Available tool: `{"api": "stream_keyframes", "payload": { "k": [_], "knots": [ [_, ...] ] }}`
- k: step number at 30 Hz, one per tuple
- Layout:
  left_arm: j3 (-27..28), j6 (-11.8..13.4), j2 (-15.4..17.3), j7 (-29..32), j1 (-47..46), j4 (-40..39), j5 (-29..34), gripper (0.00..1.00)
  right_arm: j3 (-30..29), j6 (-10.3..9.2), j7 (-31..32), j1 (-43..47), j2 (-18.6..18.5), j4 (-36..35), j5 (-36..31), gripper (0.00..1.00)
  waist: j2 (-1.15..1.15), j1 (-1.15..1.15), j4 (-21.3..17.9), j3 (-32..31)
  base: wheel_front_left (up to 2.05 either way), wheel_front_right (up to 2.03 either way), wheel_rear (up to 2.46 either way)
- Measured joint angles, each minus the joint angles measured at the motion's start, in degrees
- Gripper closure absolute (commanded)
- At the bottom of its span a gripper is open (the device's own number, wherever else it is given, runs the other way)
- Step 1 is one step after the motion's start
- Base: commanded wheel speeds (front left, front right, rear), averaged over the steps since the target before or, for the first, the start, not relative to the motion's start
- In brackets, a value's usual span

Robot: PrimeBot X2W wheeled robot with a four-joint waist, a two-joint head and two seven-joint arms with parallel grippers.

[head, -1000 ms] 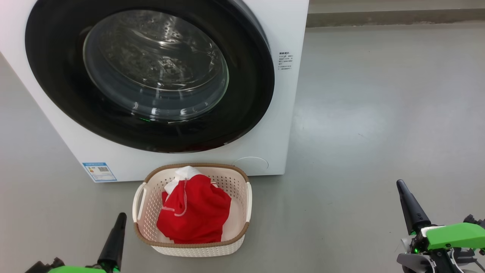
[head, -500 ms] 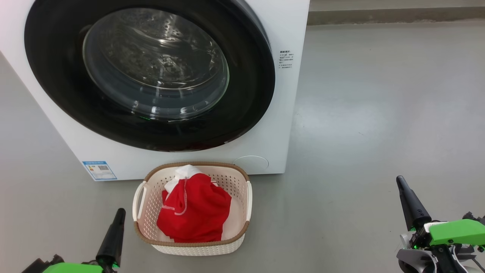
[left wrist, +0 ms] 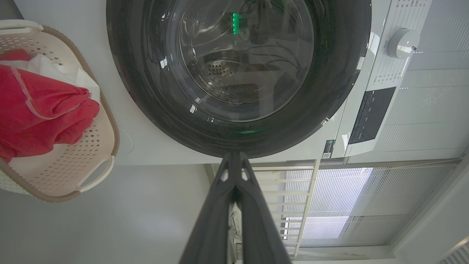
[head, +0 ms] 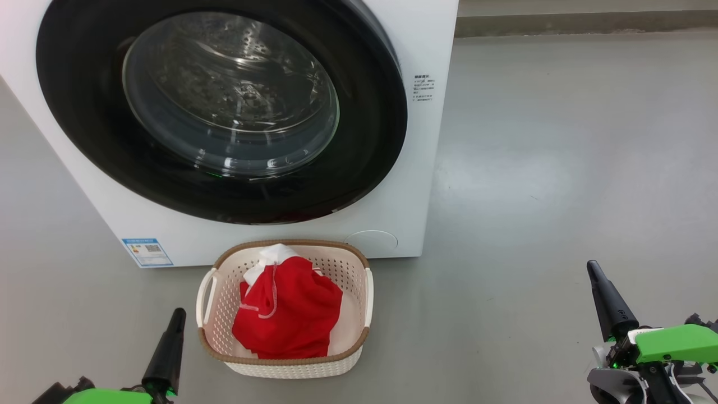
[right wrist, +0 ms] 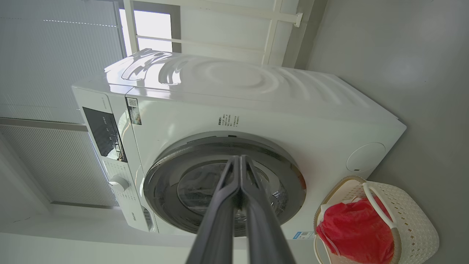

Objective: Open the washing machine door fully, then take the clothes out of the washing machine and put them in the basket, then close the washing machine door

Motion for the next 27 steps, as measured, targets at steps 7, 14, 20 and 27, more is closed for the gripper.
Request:
{"api": "stream_keyframes", "payload": {
  "k": [7,14,20,27],
  "knots": [
    [0.0,0.0,0.0,0.0,0.0,0.0,0.0,1.00,0.0,0.00,0.0,0.0,0.0,0.0,0.0,1.00,0.00,0.00,0.0,0.0,0.00,0.00,0.00],
    [0.0,0.0,0.0,0.0,0.0,0.0,0.0,1.00,0.0,0.00,0.0,0.0,0.0,0.0,0.0,1.00,0.00,0.00,0.0,0.0,0.00,0.00,0.00],
    [0.0,0.0,0.0,0.0,0.0,0.0,0.0,1.00,0.0,0.00,0.0,0.0,0.0,0.0,0.0,1.00,0.00,0.00,0.0,0.0,0.00,0.00,0.00],
    [0.0,0.0,0.0,0.0,0.0,0.0,0.0,1.00,0.0,0.00,0.0,0.0,0.0,0.0,0.0,1.00,0.00,0.00,0.0,0.0,0.00,0.00,0.00]
  ]
}}
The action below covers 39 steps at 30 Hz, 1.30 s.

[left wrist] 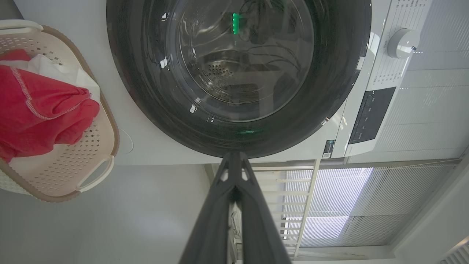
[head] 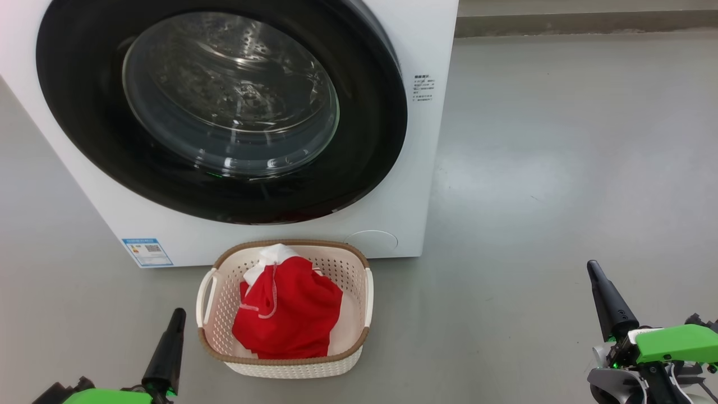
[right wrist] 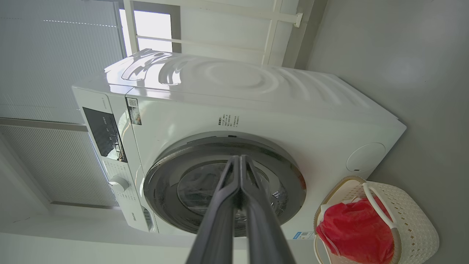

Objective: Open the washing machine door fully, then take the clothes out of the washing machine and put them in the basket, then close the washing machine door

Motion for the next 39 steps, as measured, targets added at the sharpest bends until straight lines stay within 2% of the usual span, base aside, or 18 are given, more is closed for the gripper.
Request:
{"api": "stream_keyframes", "payload": {
  "k": [39],
  "knots": [
    [0.0,0.0,0.0,0.0,0.0,0.0,0.0,1.00,-0.1,0.00,0.0,0.0,0.0,0.0,0.0,1.00,0.00,0.00,0.0,0.0,0.00,0.00,0.00]
  ]
}}
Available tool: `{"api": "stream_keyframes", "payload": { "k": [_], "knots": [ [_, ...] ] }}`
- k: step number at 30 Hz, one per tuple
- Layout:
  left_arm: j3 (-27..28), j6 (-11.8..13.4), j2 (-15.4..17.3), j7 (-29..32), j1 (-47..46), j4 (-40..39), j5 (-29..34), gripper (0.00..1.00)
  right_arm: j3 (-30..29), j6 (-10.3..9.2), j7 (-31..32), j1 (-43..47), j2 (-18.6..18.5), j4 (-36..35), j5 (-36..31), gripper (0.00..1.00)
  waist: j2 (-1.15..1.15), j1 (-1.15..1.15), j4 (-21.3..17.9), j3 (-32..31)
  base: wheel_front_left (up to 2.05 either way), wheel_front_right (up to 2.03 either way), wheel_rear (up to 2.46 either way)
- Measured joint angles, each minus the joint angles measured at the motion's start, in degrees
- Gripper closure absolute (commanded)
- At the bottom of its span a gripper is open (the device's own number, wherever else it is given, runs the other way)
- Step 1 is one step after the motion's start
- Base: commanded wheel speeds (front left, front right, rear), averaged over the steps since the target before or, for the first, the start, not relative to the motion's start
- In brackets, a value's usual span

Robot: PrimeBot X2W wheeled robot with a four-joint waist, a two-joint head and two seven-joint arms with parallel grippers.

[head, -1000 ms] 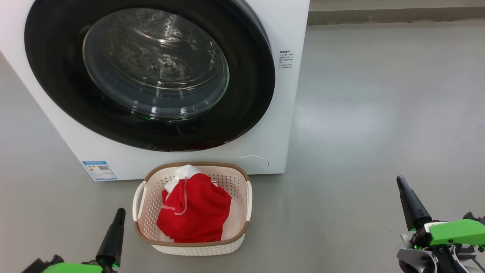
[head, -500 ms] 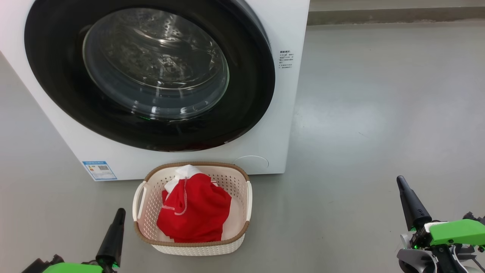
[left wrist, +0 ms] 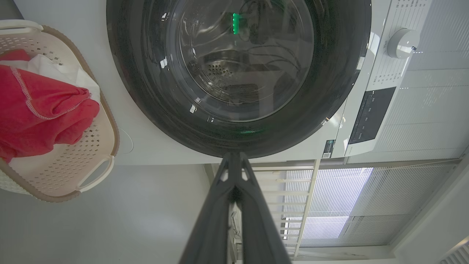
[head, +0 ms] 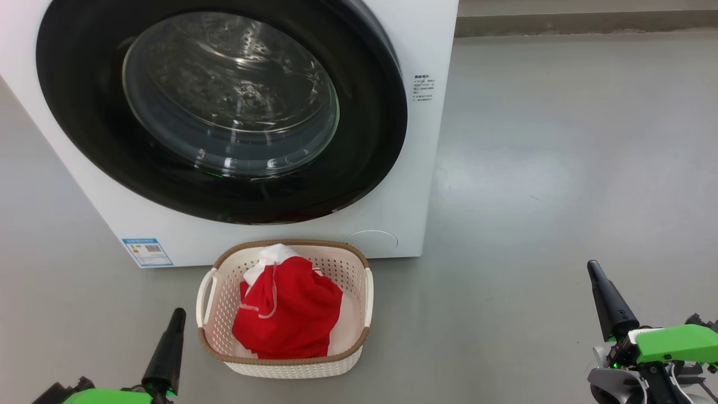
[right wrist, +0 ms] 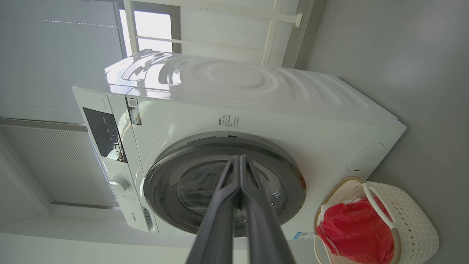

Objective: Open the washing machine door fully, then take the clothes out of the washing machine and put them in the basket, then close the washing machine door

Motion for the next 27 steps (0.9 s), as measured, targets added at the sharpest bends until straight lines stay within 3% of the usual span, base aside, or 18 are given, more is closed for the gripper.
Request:
{"api": "stream_keyframes", "payload": {
  "k": [27],
  "knots": [
    [0.0,0.0,0.0,0.0,0.0,0.0,0.0,1.00,0.0,0.00,0.0,0.0,0.0,0.0,0.0,1.00,0.00,0.00,0.0,0.0,0.00,0.00,0.00]
  ]
}}
